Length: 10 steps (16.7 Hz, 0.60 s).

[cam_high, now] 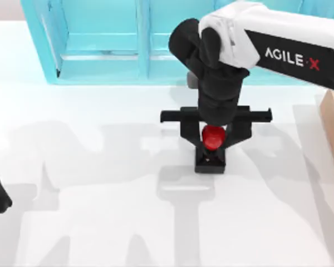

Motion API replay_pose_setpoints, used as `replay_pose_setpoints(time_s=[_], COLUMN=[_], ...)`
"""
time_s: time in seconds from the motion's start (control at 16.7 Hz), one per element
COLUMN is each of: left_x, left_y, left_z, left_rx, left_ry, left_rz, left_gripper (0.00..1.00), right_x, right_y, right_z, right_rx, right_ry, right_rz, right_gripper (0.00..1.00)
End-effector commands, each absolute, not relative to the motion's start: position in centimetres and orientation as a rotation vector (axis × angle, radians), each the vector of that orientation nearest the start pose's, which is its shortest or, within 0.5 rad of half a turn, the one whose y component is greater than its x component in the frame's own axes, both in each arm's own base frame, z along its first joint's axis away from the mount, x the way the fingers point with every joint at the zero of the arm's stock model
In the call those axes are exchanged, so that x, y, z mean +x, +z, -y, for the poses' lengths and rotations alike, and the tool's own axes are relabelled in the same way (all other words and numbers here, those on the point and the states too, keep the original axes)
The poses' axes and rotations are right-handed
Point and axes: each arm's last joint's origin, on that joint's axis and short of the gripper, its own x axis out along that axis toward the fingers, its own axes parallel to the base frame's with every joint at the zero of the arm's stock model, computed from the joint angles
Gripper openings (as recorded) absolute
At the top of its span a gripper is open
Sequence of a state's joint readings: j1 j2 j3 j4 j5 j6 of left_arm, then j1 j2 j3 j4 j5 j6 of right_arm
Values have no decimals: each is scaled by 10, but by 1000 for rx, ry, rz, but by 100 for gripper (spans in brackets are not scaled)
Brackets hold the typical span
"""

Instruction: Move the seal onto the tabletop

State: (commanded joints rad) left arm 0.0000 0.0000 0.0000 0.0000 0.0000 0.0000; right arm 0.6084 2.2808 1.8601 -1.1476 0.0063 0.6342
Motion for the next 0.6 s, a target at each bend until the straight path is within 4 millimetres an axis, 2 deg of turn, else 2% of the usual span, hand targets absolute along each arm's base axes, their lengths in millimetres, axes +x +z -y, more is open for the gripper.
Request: replay_pose_setpoints(time_s=[0.3, 0.6], left_x=[106, 106], left_y=[160, 160], left_z=[1, 1], left_rx=[0, 0], left_ry=[0, 0], left_rz=[0, 0], left_gripper=[100, 100], right_x=[363, 363], right_y=[156, 156], right_z=[-259, -259], right_rx=[12, 12], right_ry=[-12, -12], right_rz=[-1567, -1567], right_gripper=[98, 100])
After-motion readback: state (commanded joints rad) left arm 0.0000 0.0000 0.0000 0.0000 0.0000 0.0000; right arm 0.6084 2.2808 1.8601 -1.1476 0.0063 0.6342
